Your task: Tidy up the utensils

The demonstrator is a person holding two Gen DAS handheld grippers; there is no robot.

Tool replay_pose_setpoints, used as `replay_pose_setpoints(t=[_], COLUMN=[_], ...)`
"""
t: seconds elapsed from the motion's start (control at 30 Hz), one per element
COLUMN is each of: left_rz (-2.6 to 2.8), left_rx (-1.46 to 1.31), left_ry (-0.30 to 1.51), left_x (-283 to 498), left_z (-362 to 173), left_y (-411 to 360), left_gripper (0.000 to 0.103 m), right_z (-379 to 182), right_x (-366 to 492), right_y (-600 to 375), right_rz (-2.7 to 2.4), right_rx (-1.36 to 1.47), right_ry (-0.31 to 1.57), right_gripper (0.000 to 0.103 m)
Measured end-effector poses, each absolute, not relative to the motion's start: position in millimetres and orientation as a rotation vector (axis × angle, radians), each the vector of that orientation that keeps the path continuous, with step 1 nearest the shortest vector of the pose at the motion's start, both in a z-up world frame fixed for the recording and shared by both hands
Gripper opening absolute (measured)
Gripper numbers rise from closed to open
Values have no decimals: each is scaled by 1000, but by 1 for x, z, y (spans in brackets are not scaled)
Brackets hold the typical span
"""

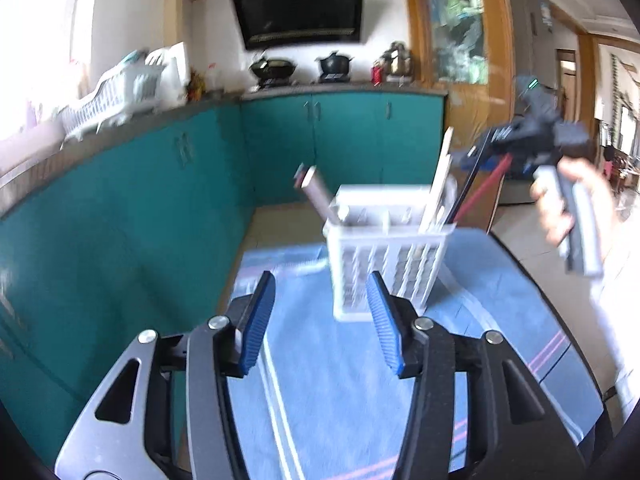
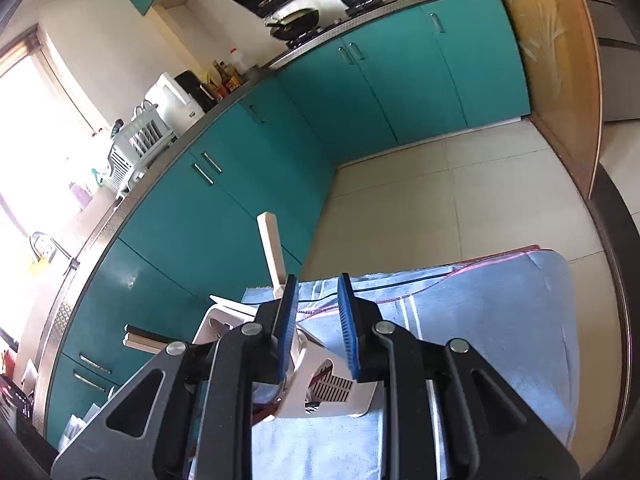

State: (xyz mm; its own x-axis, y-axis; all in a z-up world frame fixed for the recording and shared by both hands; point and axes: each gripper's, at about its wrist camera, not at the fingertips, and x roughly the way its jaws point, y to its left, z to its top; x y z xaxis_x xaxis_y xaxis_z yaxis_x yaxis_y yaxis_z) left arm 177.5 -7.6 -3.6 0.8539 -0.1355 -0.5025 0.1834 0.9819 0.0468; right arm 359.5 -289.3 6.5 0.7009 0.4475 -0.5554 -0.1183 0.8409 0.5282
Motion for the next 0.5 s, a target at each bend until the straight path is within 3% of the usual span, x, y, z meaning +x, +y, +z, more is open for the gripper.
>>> replay_pose_setpoints(t=[0.43, 0.47, 0.5], left_rz=[-87, -85, -82], left_rx=[-5, -8, -10], left_ry=[691, 694, 698], left_x=[143, 140, 139], left_z=[-66, -67, -69], left_y=[32, 33, 35], left_gripper=[50, 50, 50], right_z=[14, 13, 11], right_x=[358, 360, 360], right_y=[-268, -266, -266], right_rz=[374, 365, 362], right_rx=[433, 431, 437], right_ry=[745, 748, 739], right_gripper=[24, 22, 7])
